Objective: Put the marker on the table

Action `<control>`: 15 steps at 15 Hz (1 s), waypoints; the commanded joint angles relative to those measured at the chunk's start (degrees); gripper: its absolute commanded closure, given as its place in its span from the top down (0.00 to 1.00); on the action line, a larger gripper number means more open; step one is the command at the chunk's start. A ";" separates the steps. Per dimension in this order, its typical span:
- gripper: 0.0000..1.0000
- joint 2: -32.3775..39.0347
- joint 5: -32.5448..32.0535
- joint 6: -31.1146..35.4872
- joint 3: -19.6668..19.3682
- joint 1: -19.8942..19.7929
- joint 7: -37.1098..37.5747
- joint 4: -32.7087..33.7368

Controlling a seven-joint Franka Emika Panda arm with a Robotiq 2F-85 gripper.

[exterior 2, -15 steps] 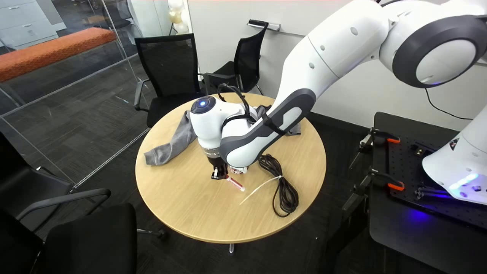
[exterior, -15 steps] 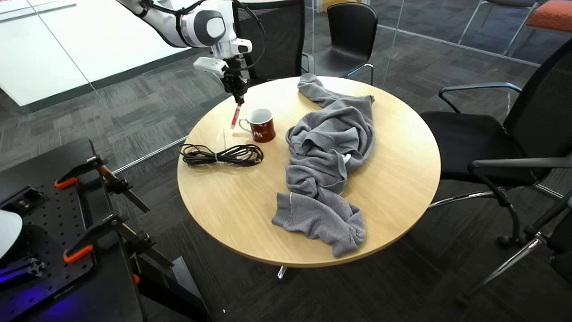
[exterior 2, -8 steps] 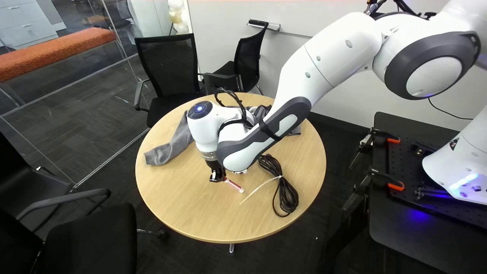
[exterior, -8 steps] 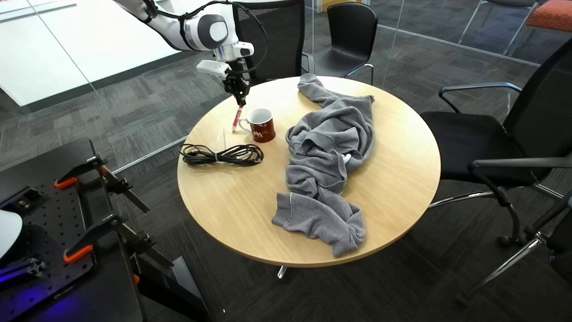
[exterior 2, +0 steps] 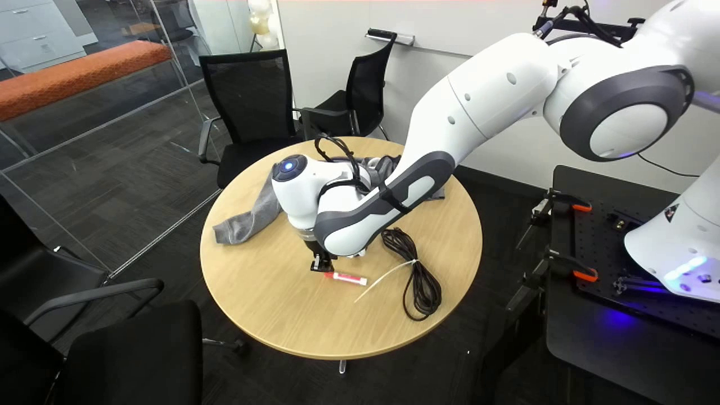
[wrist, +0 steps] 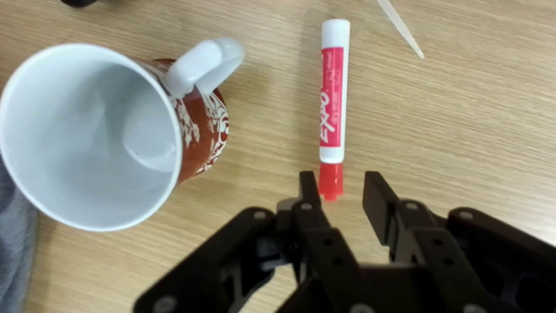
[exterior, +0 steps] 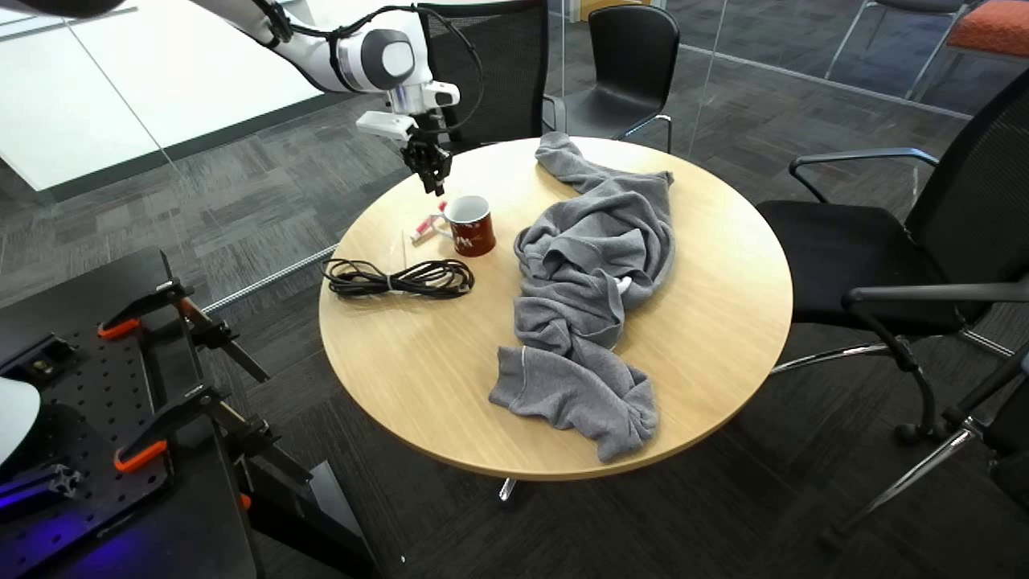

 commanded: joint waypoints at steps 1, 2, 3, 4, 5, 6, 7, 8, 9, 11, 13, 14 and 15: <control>0.65 1.47 -0.79 -1.31 -0.27 0.29 0.49 3.30; 0.74 0.70 -0.48 -0.35 -0.68 0.46 0.63 2.28; 0.81 -0.49 -0.55 1.04 -0.93 0.61 1.32 0.89; 0.89 -1.50 -0.64 2.22 -1.27 0.80 2.05 -0.21; 0.95 -3.51 -0.72 4.48 -1.72 0.98 3.04 -2.71; 0.99 -4.72 -0.67 6.30 -2.22 1.14 4.25 -4.13; 1.00 -6.49 -0.73 8.56 -2.89 1.39 5.67 -6.30; 1.00 -8.00 -0.78 10.63 -3.55 1.63 7.12 -8.20; 1.00 -10.13 -0.70 12.41 -4.22 1.85 8.59 -10.94; 1.00 -13.84 -0.60 15.59 -5.36 2.27 10.68 -15.74; 1.00 -17.44 -0.59 17.93 -6.08 2.63 12.17 -20.29; 1.00 -19.24 -0.65 18.93 -6.51 2.89 13.23 -22.59; 1.00 -20.89 -0.91 19.85 -6.79 3.05 14.40 -24.63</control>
